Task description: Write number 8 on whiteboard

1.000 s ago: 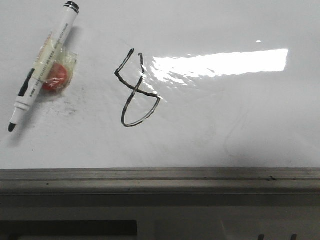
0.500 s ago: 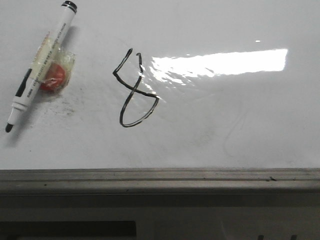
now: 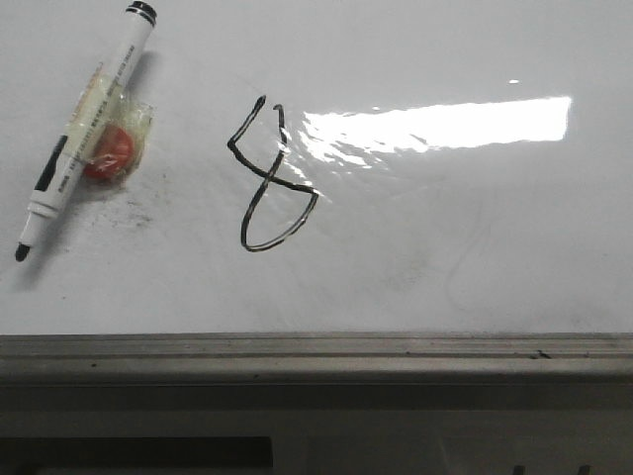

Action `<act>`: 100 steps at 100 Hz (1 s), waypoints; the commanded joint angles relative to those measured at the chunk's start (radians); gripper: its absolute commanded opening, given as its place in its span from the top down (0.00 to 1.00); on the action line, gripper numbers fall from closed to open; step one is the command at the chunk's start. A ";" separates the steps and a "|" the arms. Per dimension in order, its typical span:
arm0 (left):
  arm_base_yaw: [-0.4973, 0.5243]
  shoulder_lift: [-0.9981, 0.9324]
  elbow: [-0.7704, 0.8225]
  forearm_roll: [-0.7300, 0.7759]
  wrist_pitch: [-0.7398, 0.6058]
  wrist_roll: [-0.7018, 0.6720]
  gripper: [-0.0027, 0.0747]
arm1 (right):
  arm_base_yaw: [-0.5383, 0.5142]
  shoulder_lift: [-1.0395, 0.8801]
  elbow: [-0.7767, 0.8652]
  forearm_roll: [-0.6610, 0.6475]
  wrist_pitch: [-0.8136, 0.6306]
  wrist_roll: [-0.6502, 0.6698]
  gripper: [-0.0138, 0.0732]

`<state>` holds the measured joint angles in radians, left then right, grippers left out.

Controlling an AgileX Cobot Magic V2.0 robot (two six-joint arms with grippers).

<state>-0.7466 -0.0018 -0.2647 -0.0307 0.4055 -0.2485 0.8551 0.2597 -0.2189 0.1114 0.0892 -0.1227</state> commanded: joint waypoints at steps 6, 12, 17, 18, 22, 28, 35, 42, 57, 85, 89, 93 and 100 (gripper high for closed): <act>0.167 -0.015 0.035 0.039 -0.077 -0.002 0.99 | -0.004 0.008 -0.023 -0.009 -0.076 -0.008 0.92; 0.280 -0.017 0.068 0.031 -0.078 -0.002 0.99 | -0.004 0.008 -0.023 -0.009 -0.076 -0.008 0.92; 0.360 -0.025 0.092 -0.004 -0.094 -0.006 0.99 | -0.004 0.008 -0.023 -0.009 -0.076 -0.008 0.92; 0.371 -0.029 0.095 -0.008 -0.100 -0.006 0.99 | -0.004 0.008 -0.023 -0.009 -0.076 -0.008 0.92; 0.432 -0.031 0.112 -0.013 -0.115 -0.006 0.99 | -0.004 0.008 -0.023 -0.009 -0.076 -0.008 0.92; 0.518 -0.031 0.136 -0.013 -0.153 -0.006 0.99 | -0.004 0.008 -0.023 -0.009 -0.076 -0.008 0.92; 0.613 -0.031 0.171 -0.013 -0.193 -0.006 0.99 | -0.004 0.008 -0.023 -0.009 -0.076 -0.008 0.92; 0.697 -0.031 0.215 -0.011 -0.263 -0.001 0.99 | -0.004 0.008 -0.023 -0.009 -0.076 -0.008 0.92; 0.805 -0.031 0.300 -0.013 -0.405 0.227 0.99 | -0.004 0.008 -0.023 -0.009 -0.076 -0.008 0.92; 0.805 -0.031 0.299 -0.036 -0.116 0.236 0.99 | -0.004 0.008 -0.023 -0.009 -0.076 -0.008 0.92; 0.804 -0.031 0.299 -0.036 -0.116 0.236 0.99 | -0.004 0.008 -0.023 -0.009 -0.076 -0.008 0.92; 0.804 -0.031 0.299 -0.036 -0.114 0.236 0.99 | -0.004 0.008 -0.023 -0.009 -0.076 -0.008 0.92; 0.804 -0.031 0.299 -0.038 -0.114 0.236 0.99 | -0.004 0.008 -0.023 -0.009 -0.076 -0.008 0.92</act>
<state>0.0630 -0.0018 0.0016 -0.0562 0.3340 -0.0129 0.8551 0.2597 -0.2189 0.1114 0.0892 -0.1257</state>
